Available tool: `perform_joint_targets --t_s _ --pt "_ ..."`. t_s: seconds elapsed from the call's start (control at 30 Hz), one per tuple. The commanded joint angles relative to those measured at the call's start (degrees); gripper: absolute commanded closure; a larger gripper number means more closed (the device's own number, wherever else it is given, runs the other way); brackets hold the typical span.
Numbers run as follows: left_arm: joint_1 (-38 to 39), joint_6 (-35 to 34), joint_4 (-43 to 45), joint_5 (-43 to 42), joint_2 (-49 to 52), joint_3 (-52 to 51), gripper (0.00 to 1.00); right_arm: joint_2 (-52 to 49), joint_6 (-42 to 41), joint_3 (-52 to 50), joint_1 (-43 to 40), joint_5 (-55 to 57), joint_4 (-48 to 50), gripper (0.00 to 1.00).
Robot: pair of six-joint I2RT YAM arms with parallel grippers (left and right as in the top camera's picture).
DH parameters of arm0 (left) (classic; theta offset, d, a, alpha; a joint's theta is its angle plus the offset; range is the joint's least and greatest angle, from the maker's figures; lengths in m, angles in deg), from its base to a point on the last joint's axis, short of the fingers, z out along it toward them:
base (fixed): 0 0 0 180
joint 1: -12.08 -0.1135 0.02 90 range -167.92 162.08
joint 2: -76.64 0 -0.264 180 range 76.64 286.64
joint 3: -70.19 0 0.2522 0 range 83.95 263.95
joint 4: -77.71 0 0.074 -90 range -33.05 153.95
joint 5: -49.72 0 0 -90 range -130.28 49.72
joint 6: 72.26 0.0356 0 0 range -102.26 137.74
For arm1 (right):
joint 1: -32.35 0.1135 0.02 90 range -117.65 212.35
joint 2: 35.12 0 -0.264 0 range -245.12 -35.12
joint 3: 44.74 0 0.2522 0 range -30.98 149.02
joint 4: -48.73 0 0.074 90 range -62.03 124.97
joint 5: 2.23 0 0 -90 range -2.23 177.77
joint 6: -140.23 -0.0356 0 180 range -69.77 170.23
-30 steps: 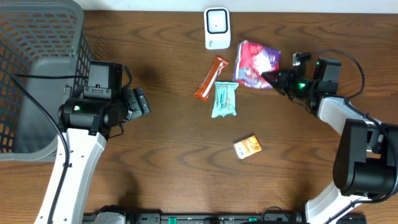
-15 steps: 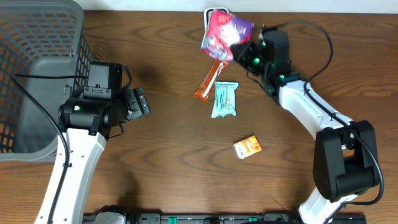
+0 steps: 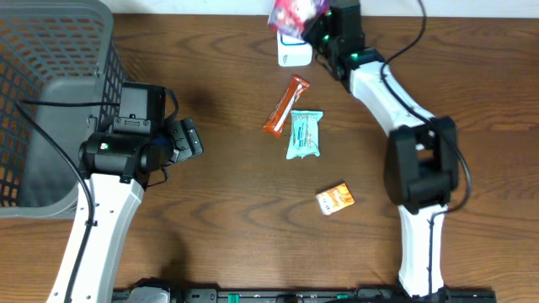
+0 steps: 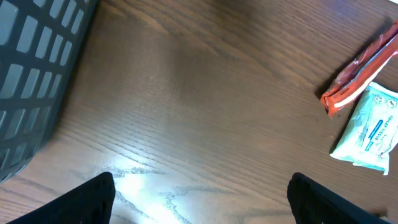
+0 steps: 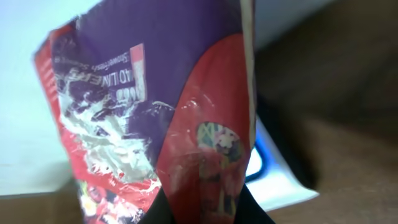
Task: Scan the item barcode
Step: 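Carry the purple package to the table's right edge and release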
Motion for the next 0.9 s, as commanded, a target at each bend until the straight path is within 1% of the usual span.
perform_joint_targets --t_s 0.0,0.2,0.4,0.53,0.57,0.63,0.73,0.87 --pt "-0.3 -0.1 0.1 0.7 -0.3 -0.3 0.11 -0.6 -0.2 4.2 0.4 -1.3 -1.9 0.98" --pt "-0.3 -0.1 0.1 0.7 -0.3 -0.3 0.11 1.8 2.6 6.0 -1.5 -1.7 -5.8 0.99" --pt "-0.3 -0.1 0.1 0.7 -0.3 -0.3 0.11 8.4 8.0 7.1 -5.5 -1.4 -13.0 0.99" --pt "-0.3 -0.1 0.1 0.7 -0.3 -0.3 0.11 13.3 11.4 7.1 -10.1 1.5 -20.4 0.99" --pt "-0.3 -0.1 0.1 0.7 -0.3 -0.3 0.11 15.3 13.0 7.1 -12.8 3.5 -24.5 0.99" --pt "-0.3 -0.1 0.1 0.7 -0.3 -0.3 0.11 17.0 15.2 7.1 -16.5 5.7 -29.2 0.99" --pt "-0.3 -0.1 0.1 0.7 -0.3 -0.3 0.11 18.2 19.0 7.1 -22.6 6.4 -35.5 0.99" --pt "-0.3 -0.1 0.1 0.7 -0.3 -0.3 0.11 18.0 19.5 7.0 -30.9 8.5 -43.2 0.99"
